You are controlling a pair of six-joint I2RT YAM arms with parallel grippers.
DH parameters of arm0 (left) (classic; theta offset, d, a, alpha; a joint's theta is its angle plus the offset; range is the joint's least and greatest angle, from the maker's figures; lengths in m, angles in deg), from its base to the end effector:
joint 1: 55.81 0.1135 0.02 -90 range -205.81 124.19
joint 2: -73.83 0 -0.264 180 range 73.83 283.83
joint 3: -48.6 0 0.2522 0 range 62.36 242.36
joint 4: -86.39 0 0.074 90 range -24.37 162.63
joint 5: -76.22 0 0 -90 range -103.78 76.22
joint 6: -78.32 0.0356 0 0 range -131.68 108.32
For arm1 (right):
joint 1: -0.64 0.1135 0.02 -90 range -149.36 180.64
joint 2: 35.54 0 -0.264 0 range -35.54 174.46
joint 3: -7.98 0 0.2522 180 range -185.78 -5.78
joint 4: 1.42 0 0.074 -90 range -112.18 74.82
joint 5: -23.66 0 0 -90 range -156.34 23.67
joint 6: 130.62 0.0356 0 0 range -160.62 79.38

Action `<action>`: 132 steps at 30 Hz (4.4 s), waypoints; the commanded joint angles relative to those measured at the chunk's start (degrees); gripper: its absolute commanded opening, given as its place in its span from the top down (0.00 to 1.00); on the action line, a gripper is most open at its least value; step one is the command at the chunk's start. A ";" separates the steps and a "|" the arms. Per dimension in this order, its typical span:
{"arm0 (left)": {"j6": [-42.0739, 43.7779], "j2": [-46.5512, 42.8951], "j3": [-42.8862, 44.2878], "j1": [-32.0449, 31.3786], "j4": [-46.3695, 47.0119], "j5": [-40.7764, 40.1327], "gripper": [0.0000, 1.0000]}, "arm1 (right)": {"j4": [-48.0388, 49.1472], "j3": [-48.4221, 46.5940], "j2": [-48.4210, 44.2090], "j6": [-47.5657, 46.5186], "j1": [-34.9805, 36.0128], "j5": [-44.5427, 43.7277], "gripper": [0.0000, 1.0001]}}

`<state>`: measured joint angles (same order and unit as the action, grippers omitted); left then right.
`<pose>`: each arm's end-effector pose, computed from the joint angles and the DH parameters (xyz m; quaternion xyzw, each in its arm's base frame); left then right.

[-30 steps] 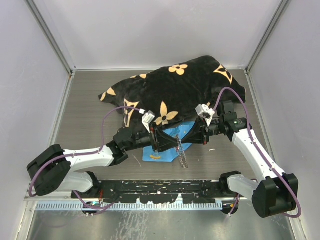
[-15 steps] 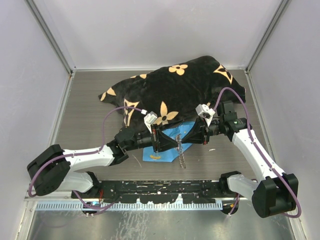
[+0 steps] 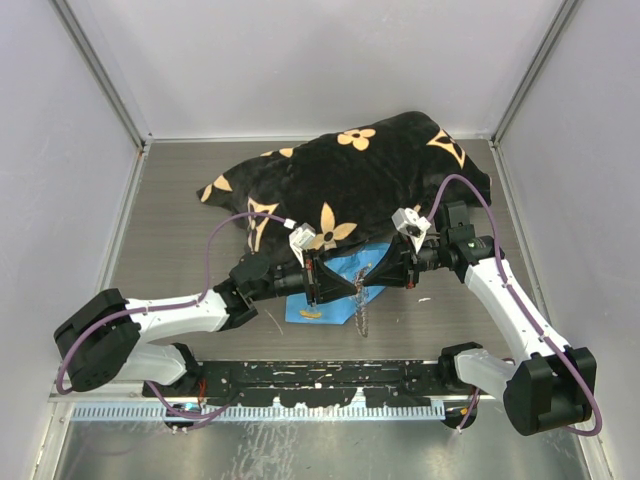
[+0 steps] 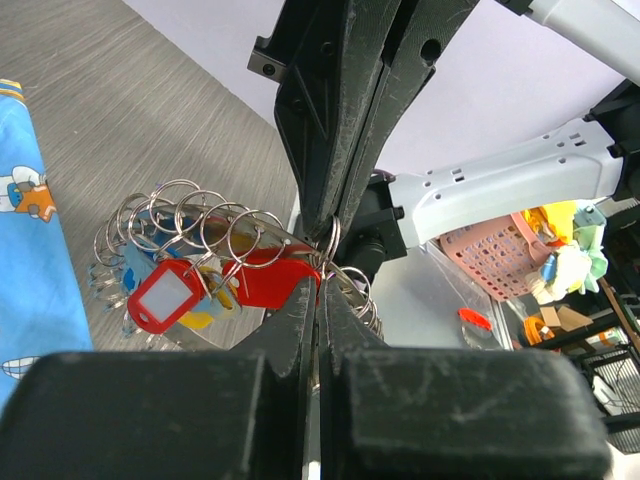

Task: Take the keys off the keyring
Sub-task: Remove the key from the keyring.

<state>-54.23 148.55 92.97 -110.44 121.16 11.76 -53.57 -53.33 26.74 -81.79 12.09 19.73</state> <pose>0.1460 -0.2322 0.2489 0.2310 0.6418 -0.6361 0.3608 0.1843 0.0736 0.2818 -0.5008 0.5259 0.5665 0.3895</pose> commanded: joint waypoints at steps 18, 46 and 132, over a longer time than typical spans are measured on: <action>2.62 -4.22 1.78 -0.51 -6.87 2.26 1.00 | 1.83 -0.17 -0.97 0.90 -0.05 3.42 0.99; 15.39 -14.15 -0.69 -1.66 -6.85 -4.93 0.60 | 2.05 0.23 -1.09 1.05 -0.06 4.01 0.99; 39.54 6.17 44.15 0.36 -78.34 16.55 1.00 | -14.72 -7.37 0.38 -14.61 2.92 -2.23 0.48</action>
<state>-17.38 154.47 132.49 -110.44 46.76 24.00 -69.83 -60.80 27.25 -97.39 14.42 14.83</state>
